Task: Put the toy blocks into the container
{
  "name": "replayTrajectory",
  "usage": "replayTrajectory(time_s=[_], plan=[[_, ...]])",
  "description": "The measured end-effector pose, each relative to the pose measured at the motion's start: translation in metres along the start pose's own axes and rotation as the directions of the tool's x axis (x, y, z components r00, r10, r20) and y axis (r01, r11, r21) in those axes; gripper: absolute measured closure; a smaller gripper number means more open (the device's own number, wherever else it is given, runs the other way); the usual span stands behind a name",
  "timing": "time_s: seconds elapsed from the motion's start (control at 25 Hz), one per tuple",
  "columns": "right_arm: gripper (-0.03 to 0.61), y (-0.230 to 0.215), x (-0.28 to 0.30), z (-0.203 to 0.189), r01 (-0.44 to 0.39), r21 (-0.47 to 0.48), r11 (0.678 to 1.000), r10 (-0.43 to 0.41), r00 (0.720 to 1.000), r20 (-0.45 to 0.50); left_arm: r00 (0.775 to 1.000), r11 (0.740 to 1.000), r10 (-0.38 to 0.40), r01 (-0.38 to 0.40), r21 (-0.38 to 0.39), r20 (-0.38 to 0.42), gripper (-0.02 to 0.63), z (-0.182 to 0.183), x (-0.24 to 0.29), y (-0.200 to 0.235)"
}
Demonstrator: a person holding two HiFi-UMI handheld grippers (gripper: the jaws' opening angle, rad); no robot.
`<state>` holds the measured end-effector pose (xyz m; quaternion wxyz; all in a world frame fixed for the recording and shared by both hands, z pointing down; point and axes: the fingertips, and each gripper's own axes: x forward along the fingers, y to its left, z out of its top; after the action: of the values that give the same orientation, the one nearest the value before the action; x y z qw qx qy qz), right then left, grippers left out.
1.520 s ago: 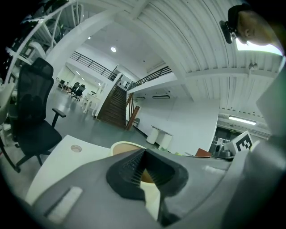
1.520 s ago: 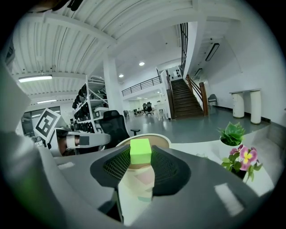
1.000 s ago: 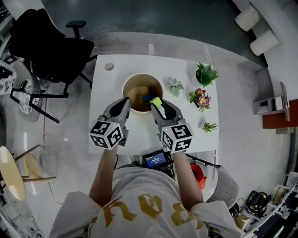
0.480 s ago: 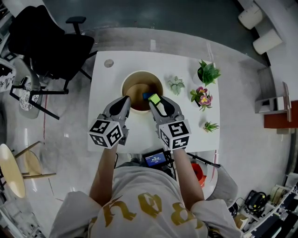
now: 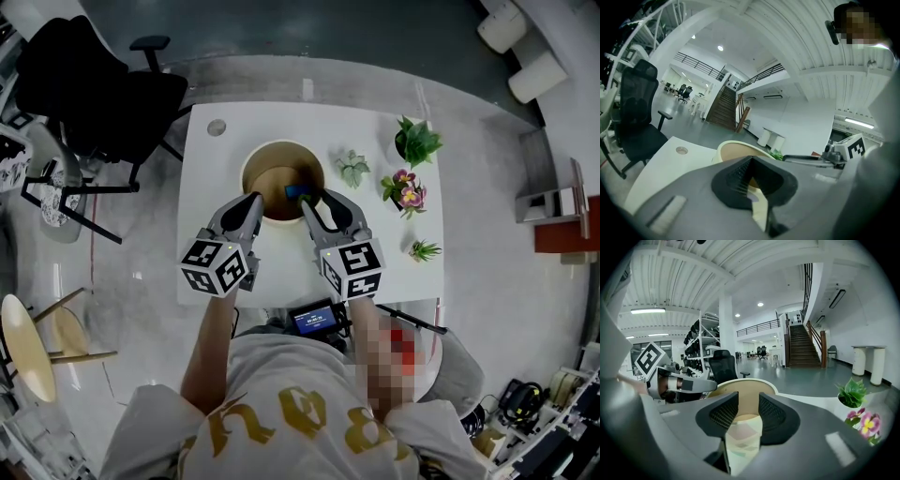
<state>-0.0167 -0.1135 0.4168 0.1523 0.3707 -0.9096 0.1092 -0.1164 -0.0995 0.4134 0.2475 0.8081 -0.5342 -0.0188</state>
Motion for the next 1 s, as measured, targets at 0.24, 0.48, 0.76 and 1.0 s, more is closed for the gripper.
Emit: replayTrajectory(time_s=[0.24,0.48,0.76,1.0], plan=[[0.516,-0.006,-0.014,0.0,0.049,0.006,0.999,-0.049,0.999,0.022,1.0,1.0,-0.023,0.023,-0.003,0.009,0.612,0.002,-0.003,-0.01],[0.563,-0.01,-0.032,-0.002,0.115,0.052,0.992,-0.117,0.993,0.035,0.999,0.999,-0.041,0.04,0.024,0.014,0.613,0.005,-0.013,-0.019],[0.561,0.0,-0.056,0.001,0.163,0.077,0.984,-0.168,0.984,0.053,0.998,0.996,-0.055,0.054,0.066,0.024,0.612,0.01,-0.028,-0.031],[0.563,0.008,-0.075,-0.002,0.188,0.147,0.971,-0.2,0.977,0.068,0.998,0.994,-0.053,0.049,0.096,0.034,0.614,0.012,-0.042,-0.037]])
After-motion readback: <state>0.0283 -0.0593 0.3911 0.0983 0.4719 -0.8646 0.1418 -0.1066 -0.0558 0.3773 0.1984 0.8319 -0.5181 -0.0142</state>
